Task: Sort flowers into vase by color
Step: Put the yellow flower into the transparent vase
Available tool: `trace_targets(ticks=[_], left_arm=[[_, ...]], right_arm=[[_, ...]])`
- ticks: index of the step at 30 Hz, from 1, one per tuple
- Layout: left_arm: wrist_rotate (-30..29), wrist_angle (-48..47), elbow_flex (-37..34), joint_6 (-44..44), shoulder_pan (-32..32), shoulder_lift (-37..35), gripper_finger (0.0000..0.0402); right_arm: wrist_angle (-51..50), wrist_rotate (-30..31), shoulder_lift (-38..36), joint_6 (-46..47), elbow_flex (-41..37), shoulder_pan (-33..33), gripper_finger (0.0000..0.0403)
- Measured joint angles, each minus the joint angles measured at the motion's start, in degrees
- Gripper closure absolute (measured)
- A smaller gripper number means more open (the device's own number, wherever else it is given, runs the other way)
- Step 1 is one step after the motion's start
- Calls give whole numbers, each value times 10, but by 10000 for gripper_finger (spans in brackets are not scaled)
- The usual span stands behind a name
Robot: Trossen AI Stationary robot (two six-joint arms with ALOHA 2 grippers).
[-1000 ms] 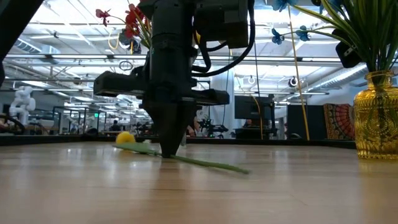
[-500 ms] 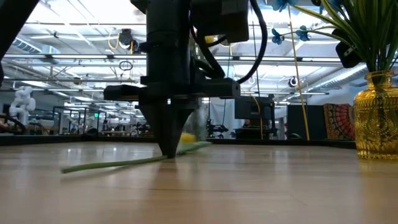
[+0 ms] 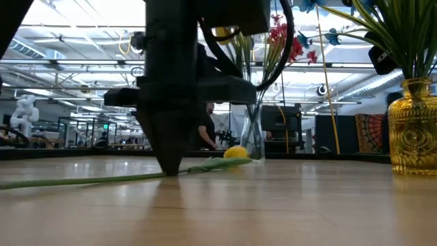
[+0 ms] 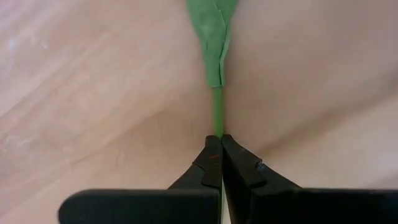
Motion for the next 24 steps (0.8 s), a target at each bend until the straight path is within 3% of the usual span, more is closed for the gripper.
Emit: trace_targets(ticks=[7,12,19,24], left_arm=[[-18,2,0,104,-14,0,398],[-50,21,-2,106,-14,-5,398],[-205,53,-2,68,-51,-62,400],[-285,96,-57,65,-71,-112,401]], right_arm=[[0,0,0,0,0,0,403],[0,0,0,0,0,0,403],[0,0,0,0,0,0,403],[0,0,0,0,0,0,403]])
